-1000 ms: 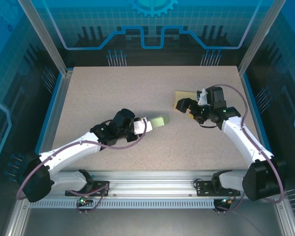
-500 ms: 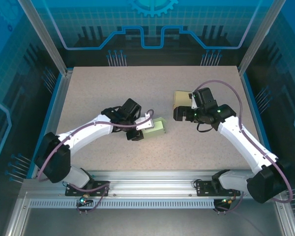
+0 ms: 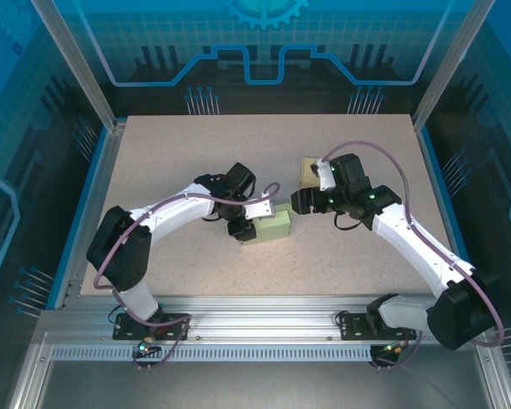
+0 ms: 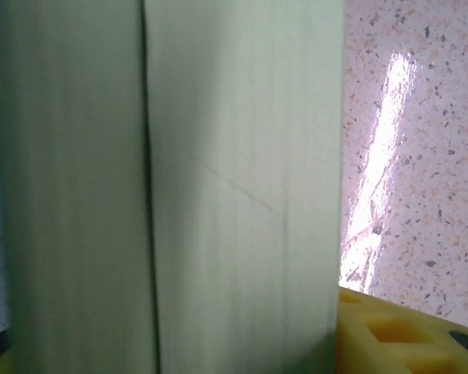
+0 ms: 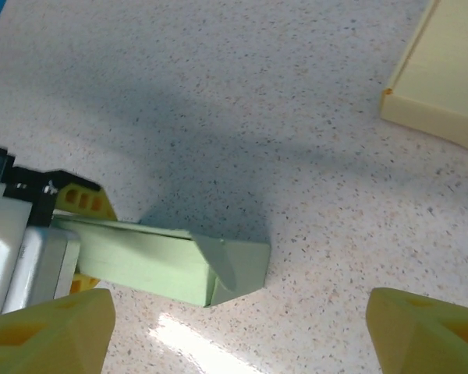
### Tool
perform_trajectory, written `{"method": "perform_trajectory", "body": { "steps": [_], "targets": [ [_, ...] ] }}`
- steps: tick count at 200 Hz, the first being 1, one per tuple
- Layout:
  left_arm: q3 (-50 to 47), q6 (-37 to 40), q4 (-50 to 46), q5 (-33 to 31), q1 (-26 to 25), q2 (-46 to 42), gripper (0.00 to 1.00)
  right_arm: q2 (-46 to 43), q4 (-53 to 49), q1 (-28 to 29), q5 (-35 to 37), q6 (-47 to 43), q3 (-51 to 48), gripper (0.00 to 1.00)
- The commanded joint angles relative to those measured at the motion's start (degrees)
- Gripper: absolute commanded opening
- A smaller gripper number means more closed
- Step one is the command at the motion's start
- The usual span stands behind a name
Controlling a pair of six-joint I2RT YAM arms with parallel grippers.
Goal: Fold the paper box
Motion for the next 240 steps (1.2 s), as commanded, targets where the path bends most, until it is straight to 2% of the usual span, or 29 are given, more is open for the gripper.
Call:
{"method": "perform_trajectory", "body": {
  "steps": [1,25,56,76,89,139,162,188,215,240],
  "targets": [
    [2.4,1.27,-3.1,0.15,0.46,1.6,0.59,1.39,3.95,0.82,-3.46,-2.69,-1.76,0.74],
    [2.02,1.22,-2.02,-0.35,0.46,0.83,0.67,2.76,5.03,1.0,-3.61,-3.68,-2.23,0.64],
    [0.99,1.07,0.5,-1.1,0.46,-0.93,0.72,5.05,5.14,1.39,-3.57,-4.28,-1.4,0.54],
    [0.89,0.71,1.11,-1.95,0.43,-1.62,0.75,6.38,5.05,2.42,-2.79,-4.52,-0.56,0.52],
    [0.75,0.48,1.52,-2.33,0.46,-2.11,0.82,7.12,4.63,2.83,-2.12,-4.61,0.07,0.51],
    [-1.19,-0.76,4.17,-1.54,0.46,-6.08,0.83,7.24,2.36,3.63,0.63,-4.25,1.02,0.49],
    [-1.87,-1.94,4.2,-0.56,0.33,-8.72,0.87,6.75,1.11,4.07,1.45,-4.01,1.13,0.48],
    [-4.1,-7.24,6.95,-0.64,0.24,-14.42,0.85,6.23,-0.85,4.76,3.23,-3.01,1.82,0.46],
    [-6.56,-17.42,8.82,-5.4,0.11,-21.04,0.78,5.41,-3.27,5.41,5.73,0.02,3.19,0.47],
    [-9.77,-28.27,10.1,-9.83,0.1,-27.32,0.77,3.18,-5.17,6.17,7.73,2.24,3.95,0.52]
  ]
}}
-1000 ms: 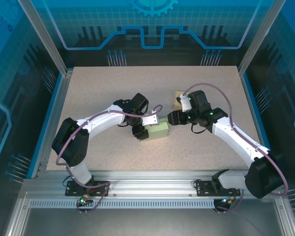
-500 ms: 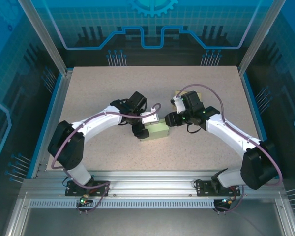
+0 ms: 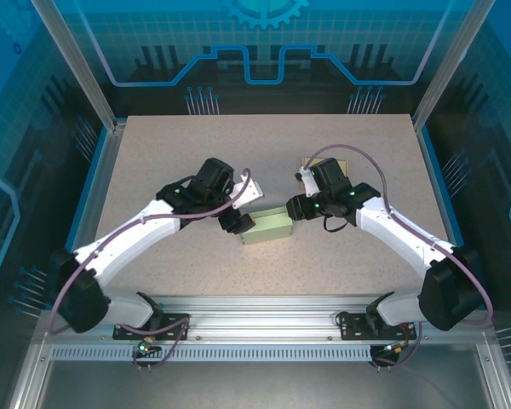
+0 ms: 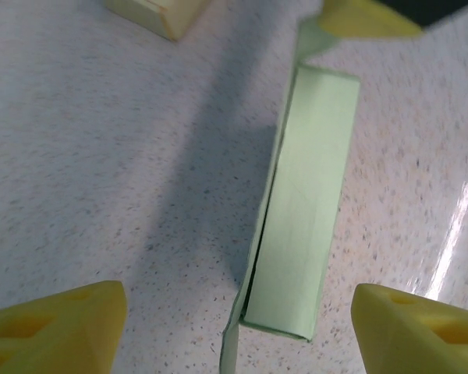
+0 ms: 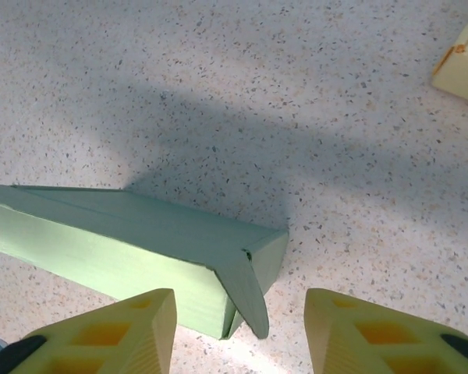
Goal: Fold the paper box
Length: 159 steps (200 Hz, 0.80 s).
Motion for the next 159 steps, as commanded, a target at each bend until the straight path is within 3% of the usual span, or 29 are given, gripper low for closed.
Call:
{"method": "perform_trajectory", "body": {
  "steps": [1,10,24,54,159],
  "targets": [
    [-3.3,-13.58,2.4,-5.23,0.11,-5.68,0.77,-3.22,-3.65,1.19,2.97,3.05,2.57,0.52],
    [-4.65,-18.02,2.94,-8.08,0.16,-7.55,0.76,-3.87,-4.54,1.29,3.61,3.76,2.95,0.53],
    [-6.28,-25.33,2.27,-12.57,0.41,-9.54,0.66,-4.14,-5.31,1.29,3.43,4.67,3.23,0.55],
    [-9.9,-33.86,1.38,-11.53,0.54,-10.28,0.64,-3.41,-5.16,1.73,1.93,5.08,3.48,0.55],
    [-10.77,-32.9,6.59,-11.81,0.5,-2.6,0.63,2.3,-6.17,3.38,3.89,3.78,5.67,0.53]
  ]
}}
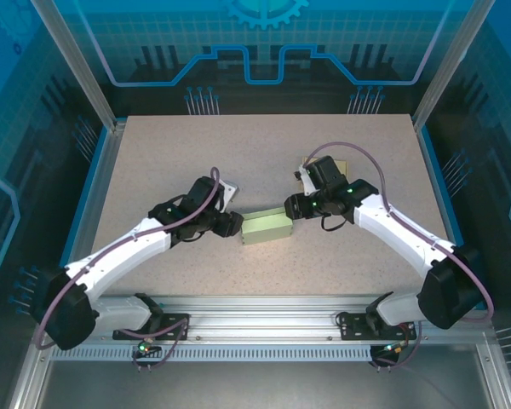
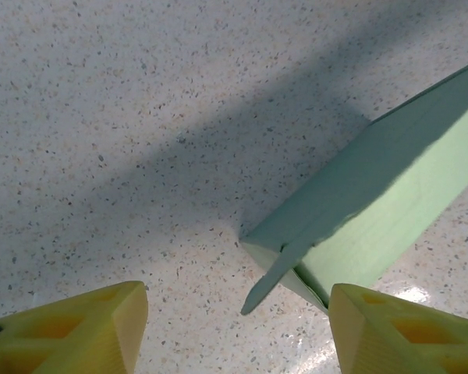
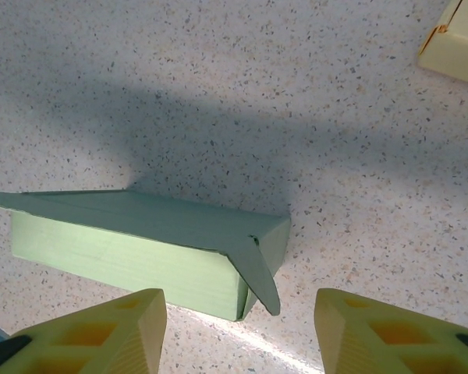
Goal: Fold the paper box
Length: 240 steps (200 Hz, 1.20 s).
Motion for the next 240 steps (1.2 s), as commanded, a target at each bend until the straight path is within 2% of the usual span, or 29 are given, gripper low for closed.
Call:
{"method": "perform_trajectory", "body": {
  "steps": [1,83,187,240],
  "targets": [
    [1.18,-0.18,1.88,-0.68,0.46,2.08,0.63,0.87,-1.79,1.49,1.53,-0.27,2.29,0.53],
    [1.64,-1.69,6.32,-0.37,0.44,7.15,0.59,3.69,-1.87,2.57,2.86,-0.56,3.53,0.48],
    [1.25,-5.2,6.64,1.75,0.48,6.72,0.62,4.23,-1.94,2.92,3.32,-0.3,3.53,0.41],
    [0.47,-6.26,7.56,2.7,0.38,9.43,0.64,4.5,-2.1,3.01,2.99,-0.2,3.58,0.39]
  ]
}}
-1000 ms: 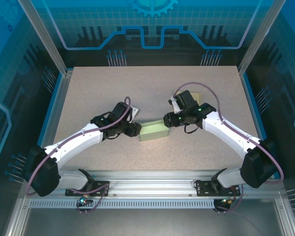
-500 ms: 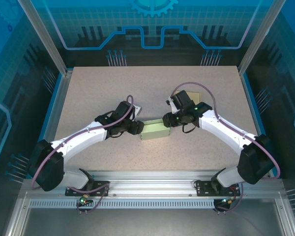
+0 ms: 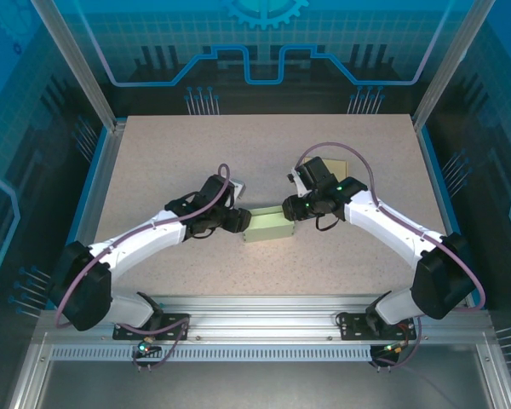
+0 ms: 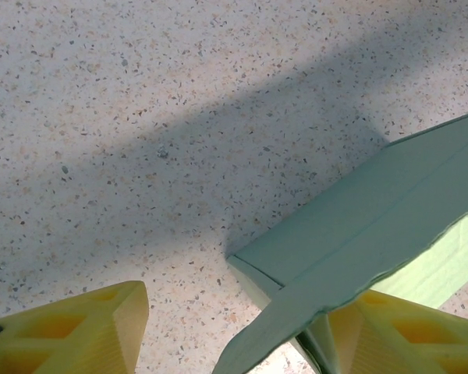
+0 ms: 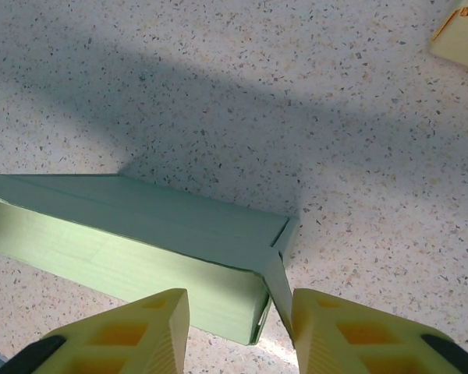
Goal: Fold the paper box
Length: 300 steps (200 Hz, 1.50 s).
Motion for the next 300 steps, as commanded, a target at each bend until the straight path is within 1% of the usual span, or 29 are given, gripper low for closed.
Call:
{"method": "perform_trajectory", "body": {
  "steps": [1,28,45,66,102,131,163,191,226,257,270,289,300],
  "targets": [
    [0.22,-1.49,0.63,1.78,0.39,1.68,0.64,0.65,-1.12,0.9,0.29,0.04,1.65,0.39],
    [0.42,-1.9,-0.64,0.14,0.34,2.75,0.61,0.4,-1.65,0.95,0.54,0.57,1.41,0.38],
    [0.56,-2.14,-0.86,-0.6,0.23,2.87,0.52,0.14,-2.13,1.06,0.71,0.95,1.32,0.37],
    [0.63,-2.17,-0.15,-1.01,-0.41,2.59,0.46,-0.05,-2.6,1.44,1.44,1.66,1.32,0.33],
    [1.6,-1.24,-0.49,-1.63,-1.59,3.04,0.45,-0.1,-2.64,2.08,2.31,2.58,0.8,0.27],
    [2.26,-1.01,-0.82,-1.88,-2.46,3.54,0.44,0.03,-2.47,2.24,2.22,2.8,0.88,0.25],
    [3.52,-1.08,-1.72,-3.05,-3.91,4.2,0.36,0.7,-2.44,2.54,2.28,3.57,1.48,0.22],
    [5.2,-1.36,-3.45,-5.63,-5.05,4.85,0.36,1.76,-2.56,2.54,3.08,3.99,1.5,0.19],
    [5.96,-2.1,-5.08,-10.44,-5.77,5.01,0.39,2.33,-2.97,2.63,4.35,4.48,1.32,0.09],
    [7.0,-1.72,-6.02,-12.93,-6.19,5.84,0.39,2.32,-3.23,2.64,4.5,4.28,1.59,0.08],
    [7.56,-1.65,-6.66,-13.79,-6.44,6.36,0.35,2.41,-3.42,2.74,4.32,4.16,1.9,0.08],
    [8.66,-1.88,-7.68,-14.19,-6.59,7.2,0.19,2.28,-3.41,2.8,3.89,4.13,2.11,0.08],
    [9.05,-2.14,-8.08,-14.08,-6.68,7.58,0.13,2.23,-3.39,2.85,3.71,4.18,2.22,0.08]
  ]
}}
